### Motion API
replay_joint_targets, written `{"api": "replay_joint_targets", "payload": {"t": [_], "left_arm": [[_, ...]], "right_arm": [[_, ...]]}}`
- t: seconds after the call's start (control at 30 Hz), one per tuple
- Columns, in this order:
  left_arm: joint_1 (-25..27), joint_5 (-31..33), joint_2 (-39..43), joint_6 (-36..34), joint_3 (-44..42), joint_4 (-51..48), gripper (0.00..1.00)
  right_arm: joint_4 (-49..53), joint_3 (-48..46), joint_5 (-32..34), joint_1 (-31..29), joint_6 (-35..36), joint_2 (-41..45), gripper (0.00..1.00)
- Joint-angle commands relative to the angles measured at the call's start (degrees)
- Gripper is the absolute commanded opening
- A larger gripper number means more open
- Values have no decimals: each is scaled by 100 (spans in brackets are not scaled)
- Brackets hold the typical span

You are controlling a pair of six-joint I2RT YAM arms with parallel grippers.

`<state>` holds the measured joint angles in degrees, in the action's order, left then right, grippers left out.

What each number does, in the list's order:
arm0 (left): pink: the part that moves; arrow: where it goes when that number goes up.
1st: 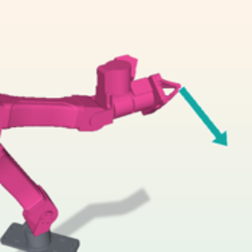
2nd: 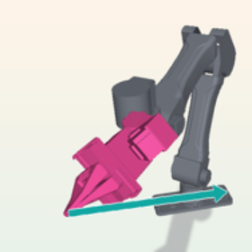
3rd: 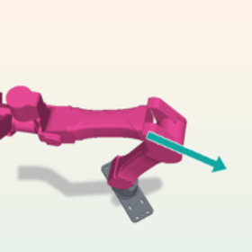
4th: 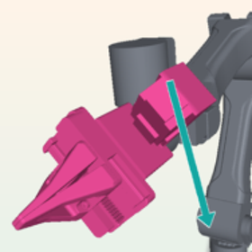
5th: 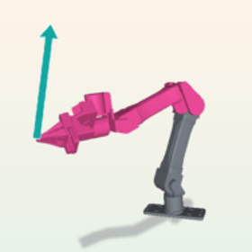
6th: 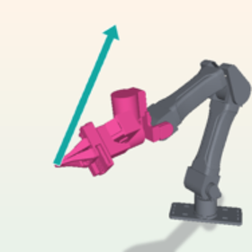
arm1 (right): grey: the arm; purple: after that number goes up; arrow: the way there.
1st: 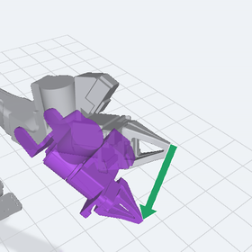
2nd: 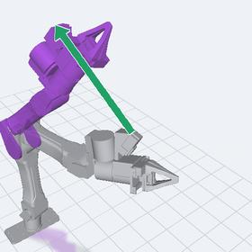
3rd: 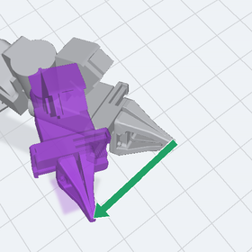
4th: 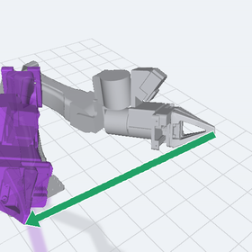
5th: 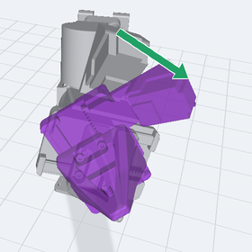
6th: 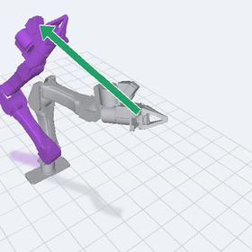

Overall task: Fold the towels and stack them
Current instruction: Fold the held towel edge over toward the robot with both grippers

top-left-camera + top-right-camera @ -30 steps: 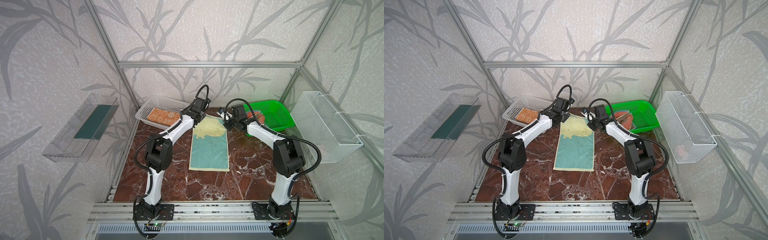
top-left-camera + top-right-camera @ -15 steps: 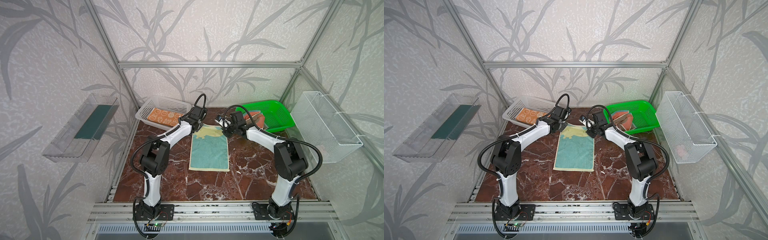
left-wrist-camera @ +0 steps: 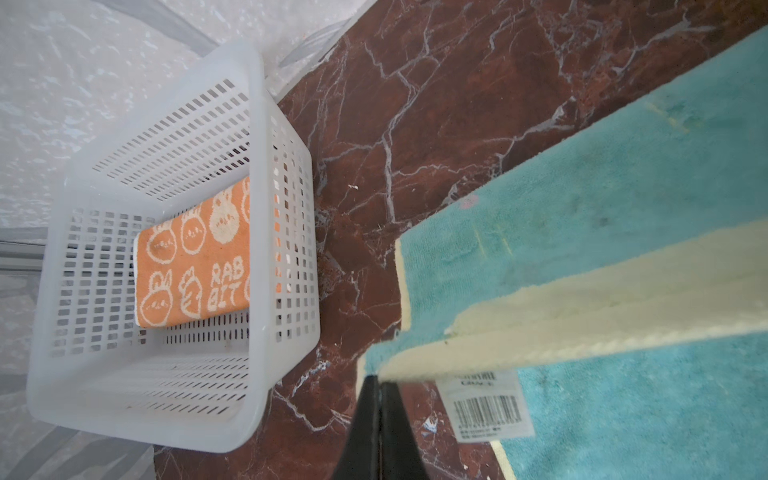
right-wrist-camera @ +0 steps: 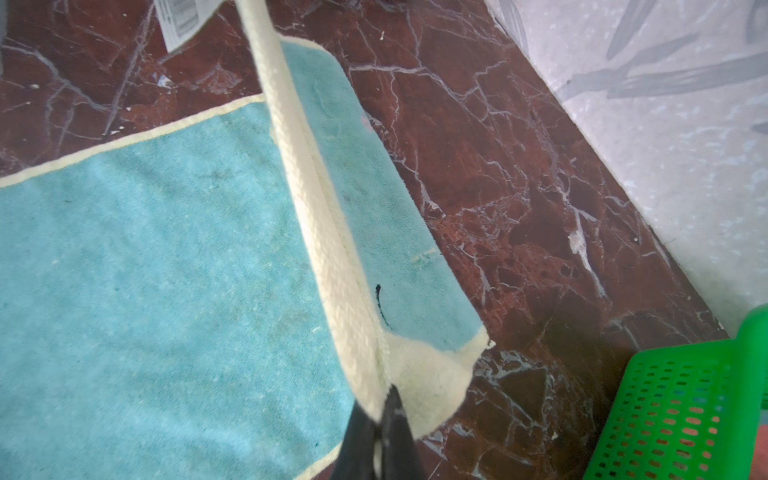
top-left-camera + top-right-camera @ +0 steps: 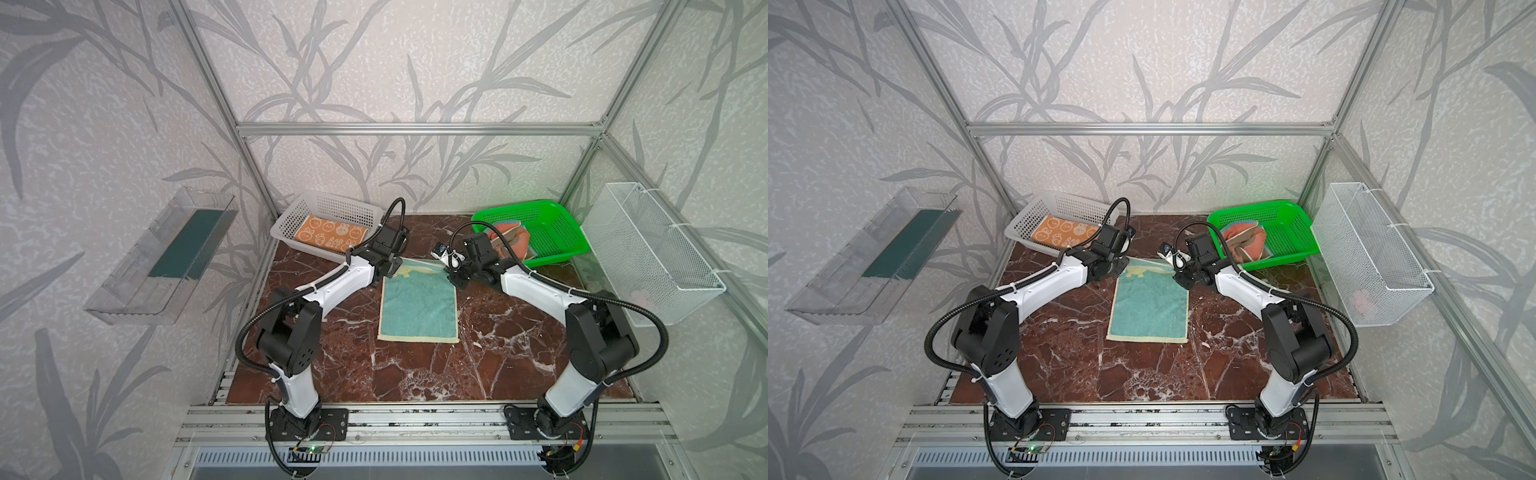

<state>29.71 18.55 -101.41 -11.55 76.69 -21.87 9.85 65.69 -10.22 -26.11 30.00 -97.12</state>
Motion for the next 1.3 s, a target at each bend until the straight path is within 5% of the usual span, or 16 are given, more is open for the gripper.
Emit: {"api": "replay_joint_targets", "payload": {"t": [0.0,0.73,1.27], "left_arm": [[32,22,330,236,-201,-91,0],[752,-210,1495,1083,-1211,-941,0],[1057,-382,1912,1550,-1906,-925,0]], "right_arm": [[339,-159,-58,-84,-14,263,0],[1869,-1082,-71,-592,-350,1444,0],[2353,-1295,105,-1006,-687,1422,0]]}}
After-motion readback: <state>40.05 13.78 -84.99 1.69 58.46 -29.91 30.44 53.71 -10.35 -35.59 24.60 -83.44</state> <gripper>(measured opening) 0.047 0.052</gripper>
